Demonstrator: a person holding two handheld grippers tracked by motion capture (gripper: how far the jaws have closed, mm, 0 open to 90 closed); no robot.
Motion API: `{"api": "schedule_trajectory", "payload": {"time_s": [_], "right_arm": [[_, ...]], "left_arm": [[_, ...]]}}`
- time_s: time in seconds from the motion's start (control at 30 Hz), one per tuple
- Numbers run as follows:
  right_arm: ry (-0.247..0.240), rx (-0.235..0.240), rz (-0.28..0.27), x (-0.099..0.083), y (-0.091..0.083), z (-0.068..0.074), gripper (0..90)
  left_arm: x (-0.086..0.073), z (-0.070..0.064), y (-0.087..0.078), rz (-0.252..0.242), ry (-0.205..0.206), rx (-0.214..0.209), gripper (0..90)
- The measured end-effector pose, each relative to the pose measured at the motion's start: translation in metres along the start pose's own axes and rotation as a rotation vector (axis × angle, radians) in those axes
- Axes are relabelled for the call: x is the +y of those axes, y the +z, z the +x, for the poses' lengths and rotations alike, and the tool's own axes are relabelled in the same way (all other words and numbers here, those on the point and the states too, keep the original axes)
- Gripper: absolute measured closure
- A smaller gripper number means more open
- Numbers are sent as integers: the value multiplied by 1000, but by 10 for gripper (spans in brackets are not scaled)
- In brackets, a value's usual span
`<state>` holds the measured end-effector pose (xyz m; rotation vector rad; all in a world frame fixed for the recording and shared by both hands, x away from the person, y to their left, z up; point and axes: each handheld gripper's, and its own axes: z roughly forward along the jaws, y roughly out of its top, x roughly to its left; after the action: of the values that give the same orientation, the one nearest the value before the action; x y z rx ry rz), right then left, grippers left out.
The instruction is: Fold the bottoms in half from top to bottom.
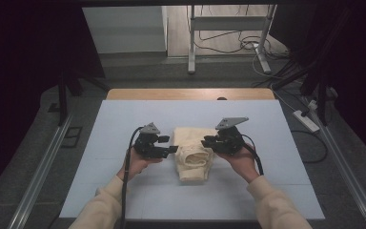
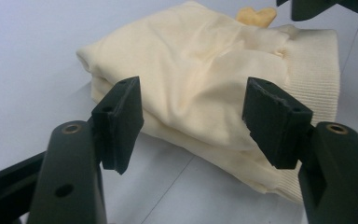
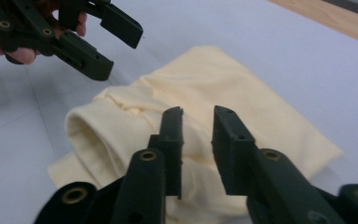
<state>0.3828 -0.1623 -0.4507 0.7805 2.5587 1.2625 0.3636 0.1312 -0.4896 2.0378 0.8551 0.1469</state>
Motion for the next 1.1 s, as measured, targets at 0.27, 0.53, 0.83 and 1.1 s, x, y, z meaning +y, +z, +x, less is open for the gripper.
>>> {"api": "schedule_trajectory", "payload": {"time_s": [0.27, 0.53, 0.83, 1.1], "right_arm": [[-46, 51, 74, 1, 23, 13, 890], [-58, 76, 116, -22, 27, 28, 891], [-37, 87, 95, -44, 29, 37, 892], [-50, 76, 88, -46, 32, 38, 893]], "left_arm": [[-1, 2, -1, -2, -4, 5, 360], [-1, 2, 0, 8, -4, 8, 349], [-3, 1, 2, 17, -4, 12, 346], [-4, 1, 3, 26, 0, 16, 341]]}}
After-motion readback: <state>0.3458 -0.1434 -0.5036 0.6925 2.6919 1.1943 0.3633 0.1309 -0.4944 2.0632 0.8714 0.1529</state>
